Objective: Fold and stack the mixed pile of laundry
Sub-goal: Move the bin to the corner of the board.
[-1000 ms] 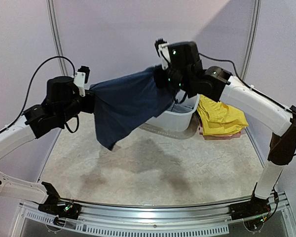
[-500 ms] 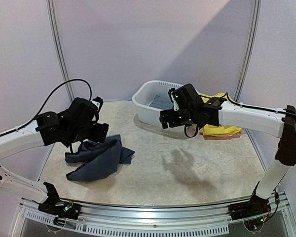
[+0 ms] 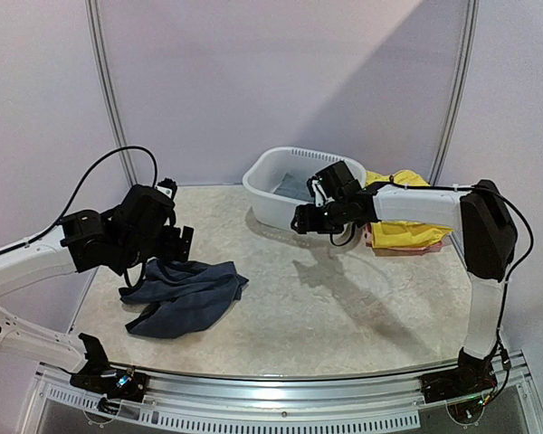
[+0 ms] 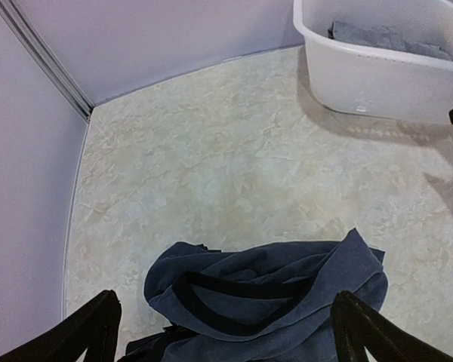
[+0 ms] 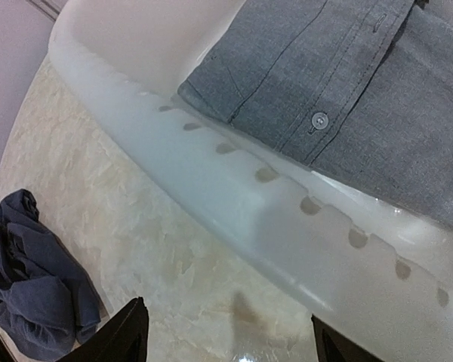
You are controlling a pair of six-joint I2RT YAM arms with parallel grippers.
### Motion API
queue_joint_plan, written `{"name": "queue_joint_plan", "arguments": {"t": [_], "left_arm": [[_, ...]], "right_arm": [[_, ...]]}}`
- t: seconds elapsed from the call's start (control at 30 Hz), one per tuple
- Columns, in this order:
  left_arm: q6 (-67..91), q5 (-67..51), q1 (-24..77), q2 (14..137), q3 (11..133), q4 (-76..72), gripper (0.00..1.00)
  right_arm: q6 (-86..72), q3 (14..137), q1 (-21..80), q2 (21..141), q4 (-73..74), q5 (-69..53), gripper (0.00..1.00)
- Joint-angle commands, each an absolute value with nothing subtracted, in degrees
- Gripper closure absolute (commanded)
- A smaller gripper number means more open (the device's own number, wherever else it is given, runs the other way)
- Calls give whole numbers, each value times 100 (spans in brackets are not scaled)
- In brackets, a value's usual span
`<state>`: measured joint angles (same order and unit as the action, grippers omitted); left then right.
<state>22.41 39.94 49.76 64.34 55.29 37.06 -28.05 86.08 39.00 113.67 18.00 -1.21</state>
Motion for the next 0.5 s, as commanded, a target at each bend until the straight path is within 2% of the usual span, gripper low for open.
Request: {"name": "queue_joint_plan", "arguments": {"t": [0.0,0.27,0.47], "left_arm": [[2317,4174,4985,6506,5310,3467,1],[2389,4199,4759,6508,5015,3439,1],[2506,4079,4376,6500,4821,3720,1]], "right_arm": [[-2862,9114,3471,11784,1565,-641,26],[-2712,9785,2855,12255,1630,-730,26],[-2395,10628,2762,12720,1887,-538,26]]}}
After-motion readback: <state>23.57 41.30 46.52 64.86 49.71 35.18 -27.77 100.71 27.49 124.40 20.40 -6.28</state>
